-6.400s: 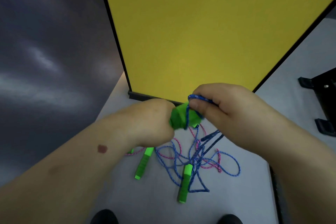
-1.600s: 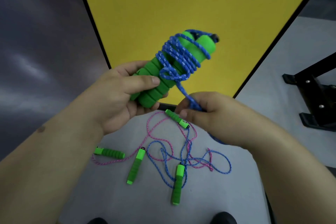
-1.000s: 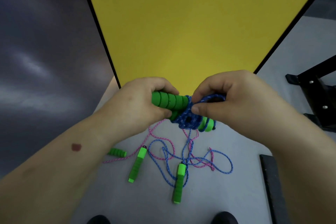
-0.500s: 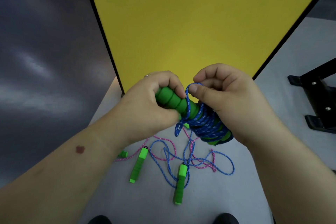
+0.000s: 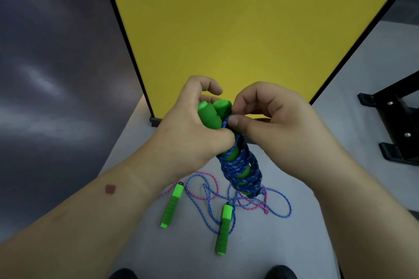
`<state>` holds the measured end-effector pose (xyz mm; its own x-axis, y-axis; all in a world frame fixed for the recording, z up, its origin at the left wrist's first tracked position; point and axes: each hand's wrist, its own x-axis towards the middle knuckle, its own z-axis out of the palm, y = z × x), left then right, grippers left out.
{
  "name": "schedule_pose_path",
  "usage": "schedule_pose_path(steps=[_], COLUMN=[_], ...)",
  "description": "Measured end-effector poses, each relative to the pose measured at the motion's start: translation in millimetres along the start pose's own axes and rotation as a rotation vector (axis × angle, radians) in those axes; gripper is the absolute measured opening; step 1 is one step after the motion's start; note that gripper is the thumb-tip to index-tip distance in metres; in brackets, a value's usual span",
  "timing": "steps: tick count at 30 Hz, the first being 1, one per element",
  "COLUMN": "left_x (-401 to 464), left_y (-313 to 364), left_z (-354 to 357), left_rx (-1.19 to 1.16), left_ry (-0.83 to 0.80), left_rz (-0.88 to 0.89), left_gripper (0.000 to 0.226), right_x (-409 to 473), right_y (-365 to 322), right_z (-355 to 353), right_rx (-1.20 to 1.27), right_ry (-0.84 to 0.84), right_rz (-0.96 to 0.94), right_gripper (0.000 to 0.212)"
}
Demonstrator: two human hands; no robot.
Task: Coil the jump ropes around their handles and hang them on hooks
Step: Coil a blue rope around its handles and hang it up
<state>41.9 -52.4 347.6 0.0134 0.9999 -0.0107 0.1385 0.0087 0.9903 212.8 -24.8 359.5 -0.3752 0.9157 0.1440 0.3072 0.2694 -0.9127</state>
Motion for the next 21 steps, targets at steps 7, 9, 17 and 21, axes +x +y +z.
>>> schedule_pose_path(steps=[7,9,17,21], left_x=[5,7,12,15], left_y=[-7,-6,-11,-13], left_z=[-4,-5,-5,-6], left_rx=[-0.37,-0.411,-0.412,-0.388], left_ry=[-0.055,-0.071,0.124,0.227], left_rz=[-0.081,-0.1,-0.241,-0.325], left_gripper=[0.049,0.04,0.032,0.046], right_x=[-1,0,2,2], right_y=[-2,-2,-6,-11], right_z=[9,8,4,-2], right_rx=[-0.112,-0.03,0.204,0.454], right_ry=[0.154,0.177,0.196,0.107], right_rz=[-0.087,-0.034,0.097,0.076], right_gripper=[0.015,0.013,0.023,0.017])
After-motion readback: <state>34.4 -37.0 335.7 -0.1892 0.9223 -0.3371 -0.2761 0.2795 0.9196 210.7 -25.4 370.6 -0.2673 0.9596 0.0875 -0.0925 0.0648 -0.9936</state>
